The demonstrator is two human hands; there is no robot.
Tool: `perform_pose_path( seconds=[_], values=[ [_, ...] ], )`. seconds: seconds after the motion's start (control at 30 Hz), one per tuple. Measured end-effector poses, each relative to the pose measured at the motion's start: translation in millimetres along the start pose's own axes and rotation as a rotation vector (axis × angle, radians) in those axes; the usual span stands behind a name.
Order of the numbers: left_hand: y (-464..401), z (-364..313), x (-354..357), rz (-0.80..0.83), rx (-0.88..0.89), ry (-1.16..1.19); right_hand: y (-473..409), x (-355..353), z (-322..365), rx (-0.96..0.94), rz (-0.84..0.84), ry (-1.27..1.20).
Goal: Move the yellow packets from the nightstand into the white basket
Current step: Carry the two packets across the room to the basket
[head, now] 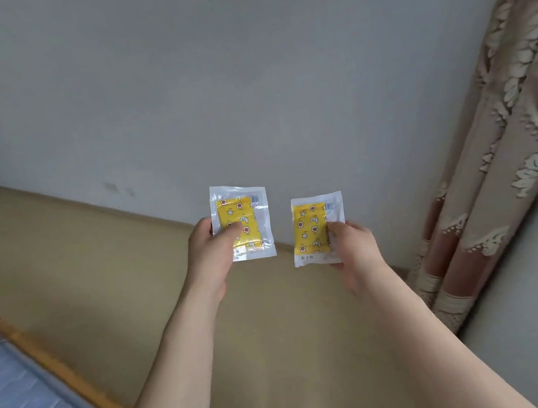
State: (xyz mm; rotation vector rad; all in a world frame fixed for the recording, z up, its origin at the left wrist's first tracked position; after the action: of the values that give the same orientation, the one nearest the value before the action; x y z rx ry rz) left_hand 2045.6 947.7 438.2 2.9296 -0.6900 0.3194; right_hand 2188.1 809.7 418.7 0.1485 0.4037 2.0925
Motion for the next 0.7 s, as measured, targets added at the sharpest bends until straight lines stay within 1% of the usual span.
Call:
perform_pose_path(
  seconds=[0.1,0.17,0.27,0.37,0.53,0.7],
  values=[
    [-44.8,-5.8,-13.0,-0.078,0.017,-0.013,-44.1,49.6,8.8,0.026,0.13,0.045],
    [-79.4,-6.5,-28.2,-0.167,0.021,0.007,-70.6,85.2,14.0,0.04,0.208,0.07],
    [-132.4,-6.2,-55.4,-0.271,0.02,0.027,-115.5,139.5,24.1,0.063,0.273,0.104],
    [-193.1,-5.9,-85.6,-0.342,0.023,0.069,-161.8,195.2,44.0,0.036,0.349,0.122],
    [-295.7,-29.0,-131.6,-0.415,0.014,0.107,-227.2,293.8,98.9,0.011,0.397,0.185],
    [-385.6,-66.2,-180.0,-0.49,0.096,0.121,-277.8,400.7,143.4,-0.05,0.465,0.21]
  ],
)
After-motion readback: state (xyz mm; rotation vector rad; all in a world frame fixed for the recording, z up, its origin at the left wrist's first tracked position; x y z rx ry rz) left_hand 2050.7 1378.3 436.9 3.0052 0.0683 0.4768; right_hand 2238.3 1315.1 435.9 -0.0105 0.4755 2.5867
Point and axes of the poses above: each hand's wrist, its own y-axis away from the middle knuckle, its own x-axis out of the palm, z = x × y, the point moved 1 cm from there along -y, towards the middle knuckle, and after that the axes turned 15 degrees about y, right-handed, at the moved point
